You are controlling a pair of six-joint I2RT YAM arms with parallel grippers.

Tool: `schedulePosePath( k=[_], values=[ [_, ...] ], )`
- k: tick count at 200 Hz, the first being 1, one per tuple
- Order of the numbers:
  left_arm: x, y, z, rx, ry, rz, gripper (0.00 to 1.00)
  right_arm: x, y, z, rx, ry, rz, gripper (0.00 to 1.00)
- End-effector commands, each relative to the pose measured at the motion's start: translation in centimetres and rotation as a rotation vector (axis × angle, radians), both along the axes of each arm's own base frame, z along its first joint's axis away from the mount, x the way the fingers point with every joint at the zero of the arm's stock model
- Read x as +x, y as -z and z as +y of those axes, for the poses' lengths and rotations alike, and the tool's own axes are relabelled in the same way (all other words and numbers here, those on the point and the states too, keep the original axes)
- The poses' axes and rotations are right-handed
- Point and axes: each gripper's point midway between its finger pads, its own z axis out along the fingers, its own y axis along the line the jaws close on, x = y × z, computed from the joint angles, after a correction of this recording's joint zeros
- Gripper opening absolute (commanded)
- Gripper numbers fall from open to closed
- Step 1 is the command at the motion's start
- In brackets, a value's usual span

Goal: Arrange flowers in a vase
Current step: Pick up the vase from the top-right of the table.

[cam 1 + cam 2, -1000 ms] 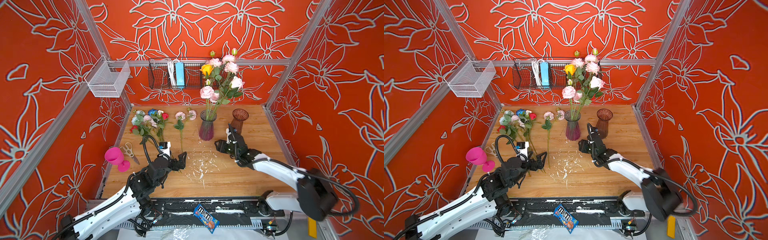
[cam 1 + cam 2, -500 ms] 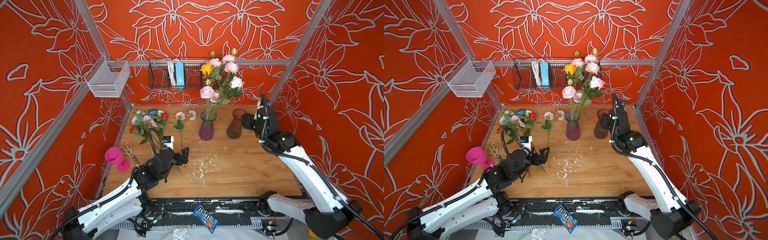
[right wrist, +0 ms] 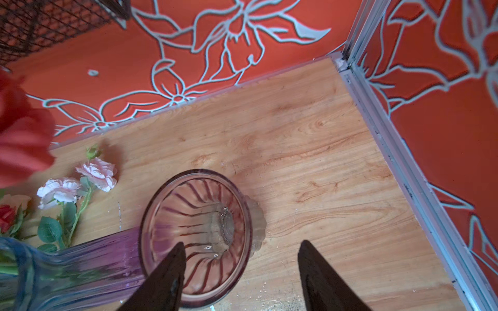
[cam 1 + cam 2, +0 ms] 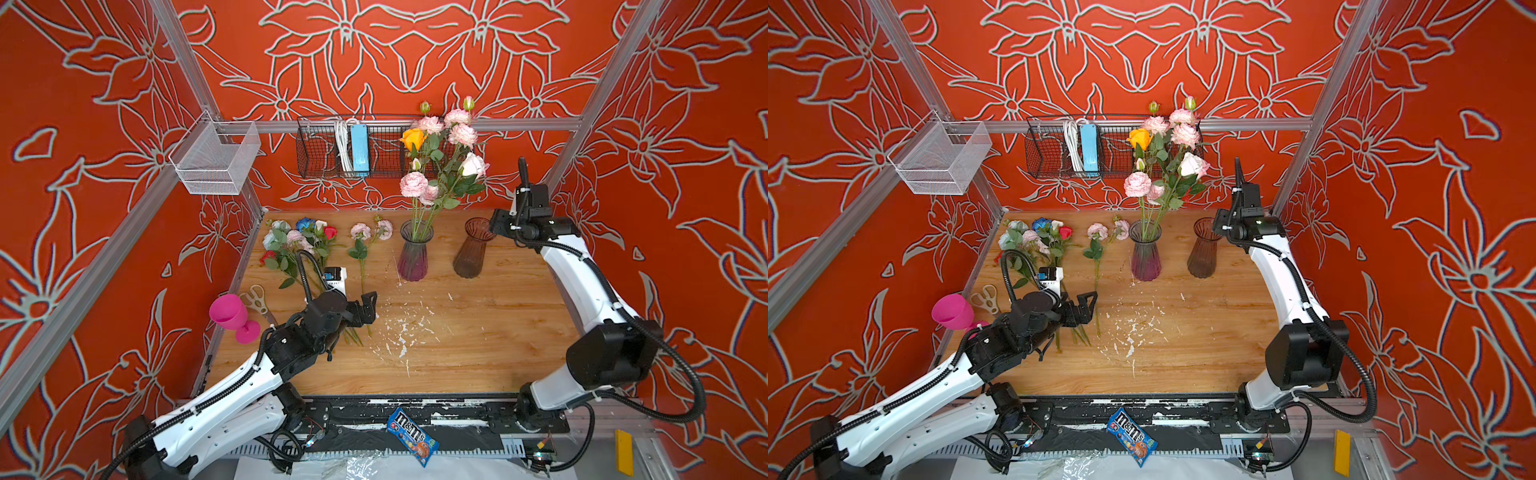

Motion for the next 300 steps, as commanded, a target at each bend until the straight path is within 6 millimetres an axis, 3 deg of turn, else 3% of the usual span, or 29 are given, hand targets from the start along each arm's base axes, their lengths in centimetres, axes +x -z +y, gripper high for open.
schedulePosePath(
  k=[1, 54, 111, 147, 237, 300],
  values=[
    [0.0, -0.5, 0.5, -0.011, -0.023, 0.006, 0.97, 0.5, 1.0, 0.8, 0.065, -0.065, 0.039, 0.64],
    [0.1, -0.1, 0.5, -0.028, -0.033, 0.018, 0.97, 1.7, 4.1, 1.5, 0.127, -0.094, 0.093, 0.52],
    [0.1, 0.3, 0.6, -0.025, -0.033, 0.017, 0.97, 2.1, 5.1, 1.4, 0.141, -0.073, 0.099, 0.38],
    [0.3, 0.0, 0.5, -0.024, -0.026, 0.008, 0.97, 2.0, 6.0, 1.2, 0.145, -0.056, 0.114, 0.33],
    [1.4, 0.1, -0.5, -0.009, 0.001, 0.026, 0.97, 1.5, 6.3, 1.4, 0.180, -0.045, 0.111, 0.27],
    [1.7, -0.6, -0.3, -0.004, -0.005, 0.017, 0.97, 0.7, 4.9, 1.3, 0.204, -0.021, 0.061, 0.13]
  ],
)
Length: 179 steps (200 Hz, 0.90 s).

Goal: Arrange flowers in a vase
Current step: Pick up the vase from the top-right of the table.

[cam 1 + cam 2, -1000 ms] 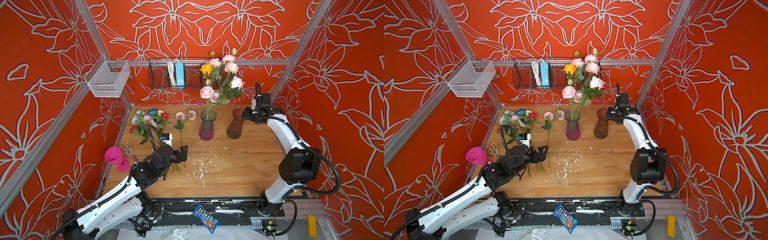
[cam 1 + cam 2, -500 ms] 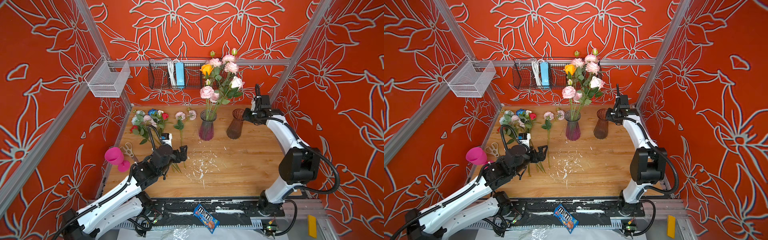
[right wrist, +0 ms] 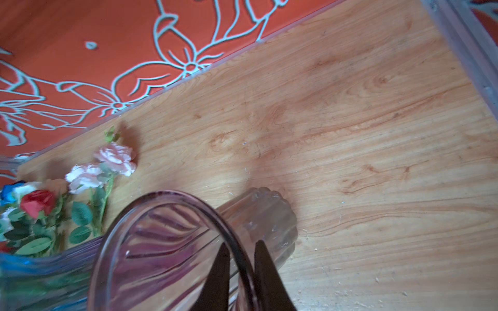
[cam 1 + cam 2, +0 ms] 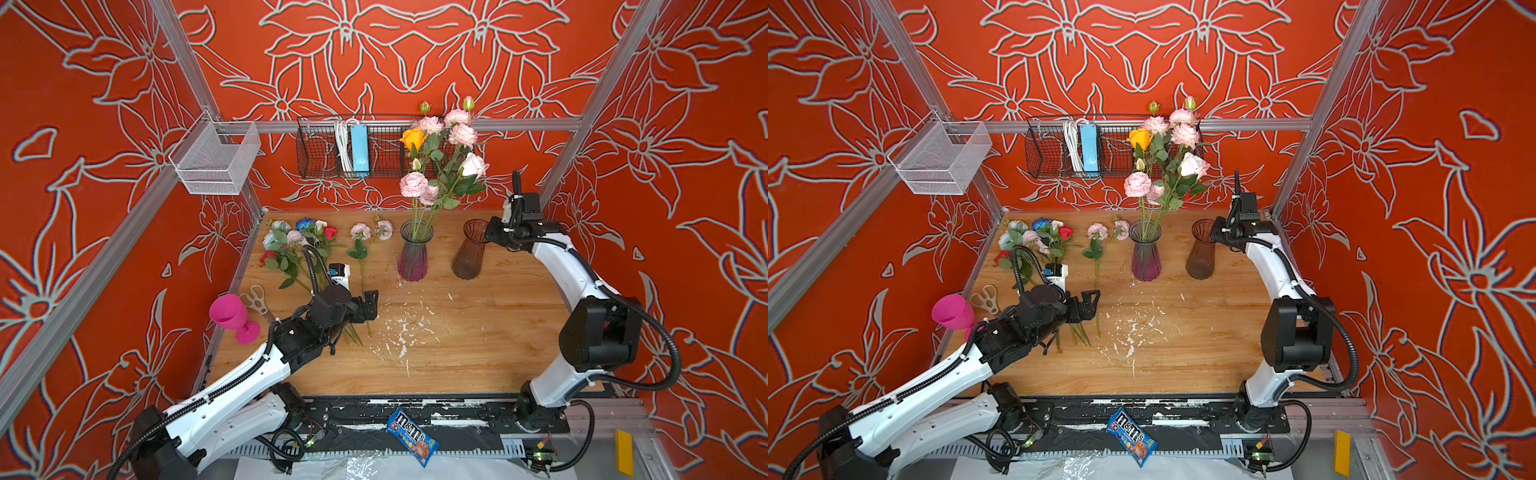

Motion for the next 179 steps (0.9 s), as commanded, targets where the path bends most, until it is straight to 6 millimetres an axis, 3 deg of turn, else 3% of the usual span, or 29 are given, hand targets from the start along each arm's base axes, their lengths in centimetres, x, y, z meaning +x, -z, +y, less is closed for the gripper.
schedulePosePath(
  k=[1, 67, 136, 179],
  values=[
    [0.4, -1.7, 0.1, -0.020, -0.007, -0.036, 0.97, -0.9, -0.6, -0.5, 0.006, 0.027, -0.008, 0.13],
    [-0.2, -2.2, 1.0, -0.027, -0.025, -0.048, 0.97, -1.6, -3.2, 0.8, 0.093, -0.004, -0.070, 0.00],
    [-0.7, -2.9, 1.7, -0.033, -0.031, -0.074, 0.97, -3.9, -6.9, 1.7, 0.143, -0.035, -0.151, 0.00],
    [-0.7, -2.8, 1.4, -0.041, -0.021, -0.074, 0.97, -6.2, -7.1, 3.1, 0.221, -0.083, -0.148, 0.00]
  ],
)
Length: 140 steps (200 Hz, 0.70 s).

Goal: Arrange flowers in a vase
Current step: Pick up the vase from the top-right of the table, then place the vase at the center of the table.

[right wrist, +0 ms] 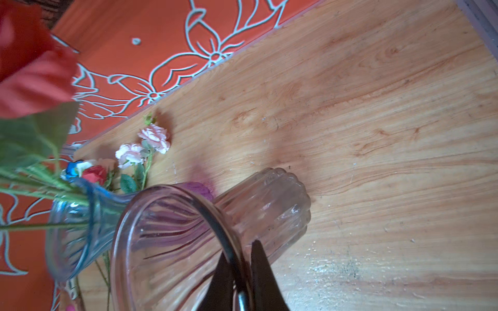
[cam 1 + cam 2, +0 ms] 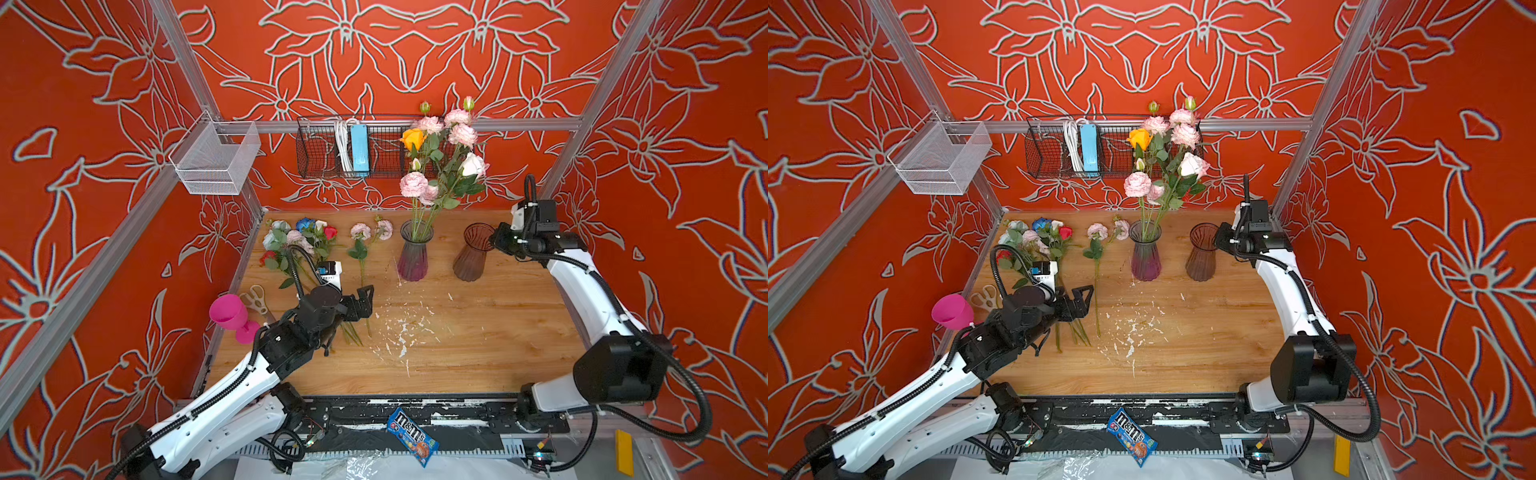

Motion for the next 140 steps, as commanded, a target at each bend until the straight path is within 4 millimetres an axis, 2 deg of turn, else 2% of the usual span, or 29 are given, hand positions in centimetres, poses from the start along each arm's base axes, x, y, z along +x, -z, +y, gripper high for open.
schedulePosePath(
  k=[1, 27, 70, 107, 140],
  values=[
    [0.0, 0.2, 0.4, 0.007, -0.012, 0.001, 0.97, -0.8, -3.5, 1.5, 0.104, -0.043, -0.116, 0.00],
    [0.0, -0.1, 0.5, 0.013, -0.012, -0.007, 0.97, -3.5, -3.5, 2.0, 0.110, -0.069, -0.105, 0.00],
    [0.1, 0.4, 0.3, 0.018, -0.006, 0.018, 0.97, -9.0, -2.7, 4.3, 0.117, -0.157, -0.064, 0.00],
    [0.2, 0.4, 0.0, 0.018, -0.001, 0.040, 0.97, -12.0, -2.5, 8.6, 0.116, -0.279, -0.040, 0.00],
    [0.2, 0.2, 0.0, 0.033, -0.002, 0.054, 0.97, -13.0, -1.8, 12.0, 0.106, -0.372, -0.009, 0.00]
  ],
)
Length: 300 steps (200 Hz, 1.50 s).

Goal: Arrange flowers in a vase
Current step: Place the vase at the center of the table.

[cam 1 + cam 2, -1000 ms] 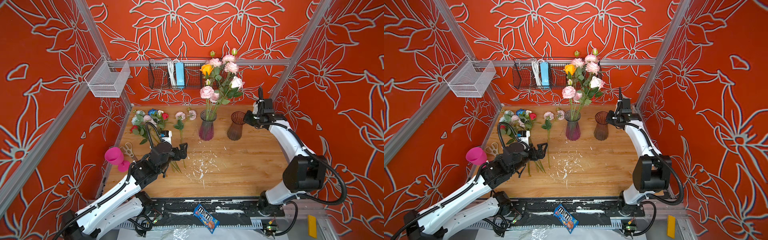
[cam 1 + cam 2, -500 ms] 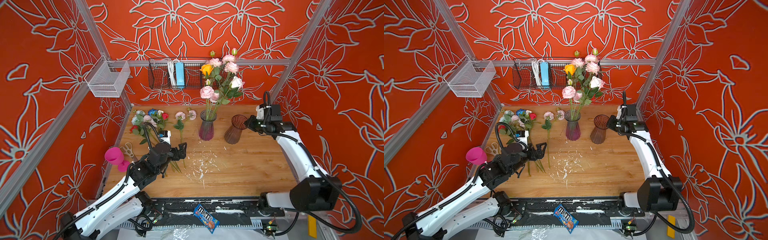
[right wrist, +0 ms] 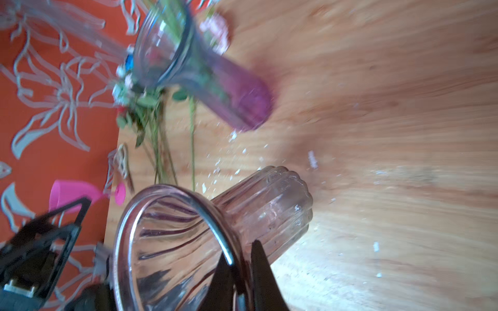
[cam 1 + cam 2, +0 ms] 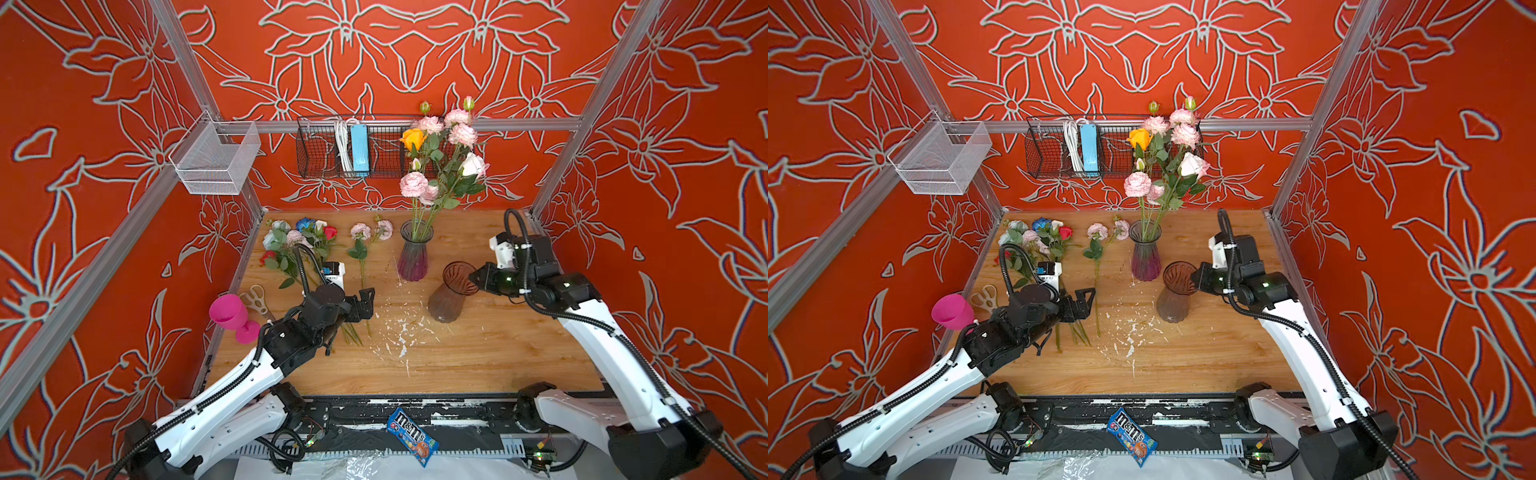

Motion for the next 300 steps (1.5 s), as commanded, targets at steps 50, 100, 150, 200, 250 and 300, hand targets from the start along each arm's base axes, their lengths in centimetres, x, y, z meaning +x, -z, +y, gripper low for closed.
schedulePosePath(
  k=[50, 100, 150, 200, 250, 300],
  values=[
    [0.8, 0.6, 0.6, 0.057, -0.052, 0.064, 0.97, 0.9, -1.0, 4.8, -0.014, -0.100, -0.071, 0.00],
    [2.4, 2.9, -0.6, 0.106, -0.058, 0.138, 0.97, 2.0, -0.4, 6.7, -0.049, -0.148, -0.079, 0.00],
    [3.7, 3.6, -1.6, 0.139, -0.041, 0.167, 0.97, 3.3, 0.4, 8.2, -0.072, -0.177, -0.065, 0.00],
    [4.5, 3.7, -1.9, 0.161, -0.037, 0.173, 0.97, 3.6, 1.2, 8.6, -0.081, -0.193, -0.050, 0.00],
    [4.8, 4.8, -2.1, 0.177, -0.023, 0.209, 0.97, 3.2, 1.3, 7.8, -0.109, -0.189, -0.062, 0.26],
    [5.0, 5.2, -1.9, 0.198, -0.023, 0.231, 0.98, 3.1, 0.2, 6.6, -0.135, -0.161, -0.114, 0.40]
  ],
)
